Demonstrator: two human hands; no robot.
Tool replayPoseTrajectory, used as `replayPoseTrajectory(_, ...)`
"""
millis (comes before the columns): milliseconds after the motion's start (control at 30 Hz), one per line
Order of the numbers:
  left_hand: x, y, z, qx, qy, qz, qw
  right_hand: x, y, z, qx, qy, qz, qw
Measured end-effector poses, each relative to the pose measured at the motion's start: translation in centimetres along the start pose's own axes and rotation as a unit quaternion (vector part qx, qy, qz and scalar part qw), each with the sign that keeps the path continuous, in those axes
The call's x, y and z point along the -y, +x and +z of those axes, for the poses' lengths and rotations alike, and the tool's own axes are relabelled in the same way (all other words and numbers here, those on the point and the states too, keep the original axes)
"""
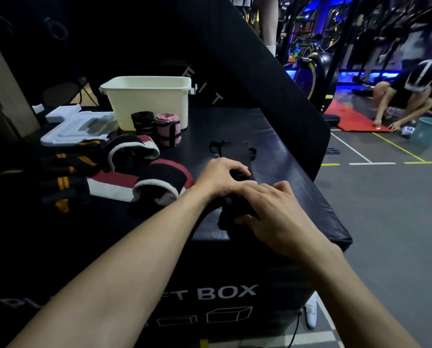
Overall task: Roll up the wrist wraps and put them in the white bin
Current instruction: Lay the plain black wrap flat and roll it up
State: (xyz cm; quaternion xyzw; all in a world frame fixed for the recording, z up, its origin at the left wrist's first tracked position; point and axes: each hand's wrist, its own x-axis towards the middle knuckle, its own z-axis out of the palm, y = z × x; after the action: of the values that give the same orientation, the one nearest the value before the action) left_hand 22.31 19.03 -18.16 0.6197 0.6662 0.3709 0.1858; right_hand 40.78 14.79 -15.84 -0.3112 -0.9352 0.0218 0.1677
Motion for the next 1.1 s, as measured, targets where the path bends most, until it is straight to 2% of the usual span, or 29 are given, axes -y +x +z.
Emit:
replayPoseTrajectory(200, -1.0, -2.4, -0.9, 0.050, 0.059, 0.017, 0.997, 0.4, -1.5, -1.1, 0.025, 0.054, 0.011, 0.998)
replayPoseTrajectory(333, -1.3, -4.5, -3.0, 0.164, 0.117, 0.075, 0.977, 1.5, -3.3, -2.2, 0.081, 0.108, 0.026, 0.991)
replayPoseTrajectory(400, -0.7, -5.3, -3.4, 0.185, 0.112, 0.091, 0.972, 2.0, -4.1, -2.1, 0.098, 0.113, 0.032, 0.988)
replayPoseTrajectory(467, 0.0, -6.1, -3.0, 0.169, 0.093, 0.092, 0.977, 2.4, -4.4, -2.0, 0.091, 0.111, 0.044, 0.989)
replayPoseTrajectory(633, 2.0, -6.9, -1.7, 0.010, 0.084, 0.109, 0.990, 2.3, -4.7, -1.7, 0.075, 0.123, 0.058, 0.988)
replayPoseTrajectory(733, 2.2, -7.5, -1.3, -0.038, 0.058, 0.112, 0.991, 2.4, -4.7, -1.4, 0.065, 0.124, 0.052, 0.989)
replayPoseTrajectory(1100, 2.1, -7.5, -1.4, -0.055, 0.053, 0.111, 0.991, 2.2, -2.7, -0.5, 0.076, 0.032, 0.065, 0.994)
